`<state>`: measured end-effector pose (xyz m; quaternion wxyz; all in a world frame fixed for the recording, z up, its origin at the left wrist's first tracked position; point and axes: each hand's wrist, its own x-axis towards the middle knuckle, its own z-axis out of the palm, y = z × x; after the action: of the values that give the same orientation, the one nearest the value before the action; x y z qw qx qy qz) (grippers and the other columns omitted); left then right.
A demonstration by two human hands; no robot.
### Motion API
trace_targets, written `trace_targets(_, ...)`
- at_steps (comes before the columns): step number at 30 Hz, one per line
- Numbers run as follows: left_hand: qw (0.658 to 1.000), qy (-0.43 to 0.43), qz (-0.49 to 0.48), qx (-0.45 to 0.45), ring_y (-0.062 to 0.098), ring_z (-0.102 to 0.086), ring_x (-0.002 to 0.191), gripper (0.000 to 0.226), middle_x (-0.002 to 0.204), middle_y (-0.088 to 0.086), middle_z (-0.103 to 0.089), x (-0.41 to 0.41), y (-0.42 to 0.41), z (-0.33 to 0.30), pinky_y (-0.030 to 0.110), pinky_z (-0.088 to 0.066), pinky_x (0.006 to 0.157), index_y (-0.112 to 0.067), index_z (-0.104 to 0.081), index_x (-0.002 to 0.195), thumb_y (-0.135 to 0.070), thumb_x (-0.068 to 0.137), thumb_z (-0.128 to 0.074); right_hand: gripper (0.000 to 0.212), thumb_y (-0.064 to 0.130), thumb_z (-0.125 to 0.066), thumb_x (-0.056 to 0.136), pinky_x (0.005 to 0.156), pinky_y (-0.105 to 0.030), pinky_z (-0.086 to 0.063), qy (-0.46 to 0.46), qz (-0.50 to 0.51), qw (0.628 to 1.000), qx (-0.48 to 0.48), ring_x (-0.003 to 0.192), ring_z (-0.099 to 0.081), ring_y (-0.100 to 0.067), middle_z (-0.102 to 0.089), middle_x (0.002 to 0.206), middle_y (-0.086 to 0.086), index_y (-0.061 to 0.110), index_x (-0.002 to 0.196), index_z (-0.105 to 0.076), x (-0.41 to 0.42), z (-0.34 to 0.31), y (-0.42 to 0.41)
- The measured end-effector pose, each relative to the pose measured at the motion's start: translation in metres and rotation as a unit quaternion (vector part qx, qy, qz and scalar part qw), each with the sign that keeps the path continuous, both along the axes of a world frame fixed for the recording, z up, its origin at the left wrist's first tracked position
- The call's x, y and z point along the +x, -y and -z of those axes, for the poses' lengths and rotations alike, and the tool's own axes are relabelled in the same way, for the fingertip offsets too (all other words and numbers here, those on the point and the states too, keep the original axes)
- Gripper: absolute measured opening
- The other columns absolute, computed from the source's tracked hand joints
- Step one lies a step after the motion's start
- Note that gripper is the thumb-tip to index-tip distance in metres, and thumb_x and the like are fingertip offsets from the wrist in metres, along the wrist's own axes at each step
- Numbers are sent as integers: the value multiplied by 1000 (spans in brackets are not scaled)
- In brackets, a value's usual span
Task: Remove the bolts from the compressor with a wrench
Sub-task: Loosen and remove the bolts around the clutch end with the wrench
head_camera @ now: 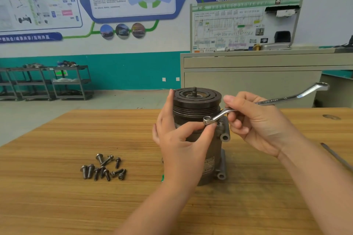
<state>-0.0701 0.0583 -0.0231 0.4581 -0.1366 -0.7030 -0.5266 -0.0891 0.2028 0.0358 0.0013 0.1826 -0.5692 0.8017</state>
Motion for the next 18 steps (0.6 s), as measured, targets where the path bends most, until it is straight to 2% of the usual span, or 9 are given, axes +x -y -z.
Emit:
trace_targets(3, 999, 23, -30, -10, 8, -30, 140, 12, 151, -16, -32, 1, -1, 1, 54, -22, 114, -22, -76, 71, -32, 72, -81, 22, 23, -71, 71, 32, -14, -33, -18, 13, 998, -62, 37, -48, -8, -56, 51, -4, 19, 53, -59, -1, 12, 5)
trace_targets(6, 997, 40, -64, -32, 4, -22, 136, 14, 150, -15, -31, 5, -1, 3, 41, -15, 112, -29, -74, 79, -40, 75, -80, 17, 20, -67, 76, 33, -13, -35, -15, 11, 984, -178, 41, -50, -5, -56, 53, -1, 13, 67, -56, -1, 17, 3)
trace_targets(9, 991, 57, -109, -45, 5, -24, 121, 15, 128, -11, -41, 9, -4, 3, 32, -16, 97, -36, -72, 83, -50, 78, -73, 15, 21, -67, 76, 33, -11, -34, -1, 14, 972, -234, 42, -48, -3, -55, 53, 2, 13, 66, -60, 0, 18, -5)
trace_targets(12, 990, 56, -115, -52, 9, -35, 97, 20, 95, -15, -40, 12, -7, -1, 27, -29, 82, -34, -72, 87, -51, 77, -66, 14, 21, -68, 74, 33, -12, -32, 21, 30, 968, -250, 41, -46, -3, -53, 52, 2, 13, 68, -58, -2, 20, -8)
trace_targets(13, 991, 58, -108, -52, 8, -40, 89, 20, 89, -18, -41, 12, -7, -3, 23, -35, 77, -33, -70, 86, -50, 77, -66, 15, 21, -67, 74, 33, -12, -32, 28, 37, 966, -253, 40, -45, -4, -53, 52, 2, 13, 69, -56, -3, 22, -7)
trace_targets(15, 991, 77, -98, -48, 0, -49, 78, 19, 78, -19, -47, 13, -7, -7, 12, -36, 64, -33, -62, 80, -52, 77, -65, 17, 23, -66, 76, 35, -14, -34, 51, 59, 960, -268, 41, -45, -6, -52, 51, 2, 14, 68, -56, -7, 26, -6)
trace_targets(16, 990, 87, -95, -50, -3, -50, 75, 22, 73, -19, -51, 13, -7, -8, 11, -36, 60, -33, -57, 77, -55, 76, -63, 20, 25, -65, 80, 39, -17, -36, 67, 78, 956, -276, 43, -46, -8, -51, 51, 2, 15, 65, -56, -10, 29, -7)
trace_targets(18, 989, 93, -87, -69, -4, -50, 69, 26, 73, -27, -54, 13, -5, -8, 11, -36, 60, -35, -52, 75, -60, 76, -58, 31, 30, -59, 90, 57, -25, -40, 88, 120, 951, -269, 57, -53, -12, -49, 49, 3, 19, 62, -55, -15, 34, -8)
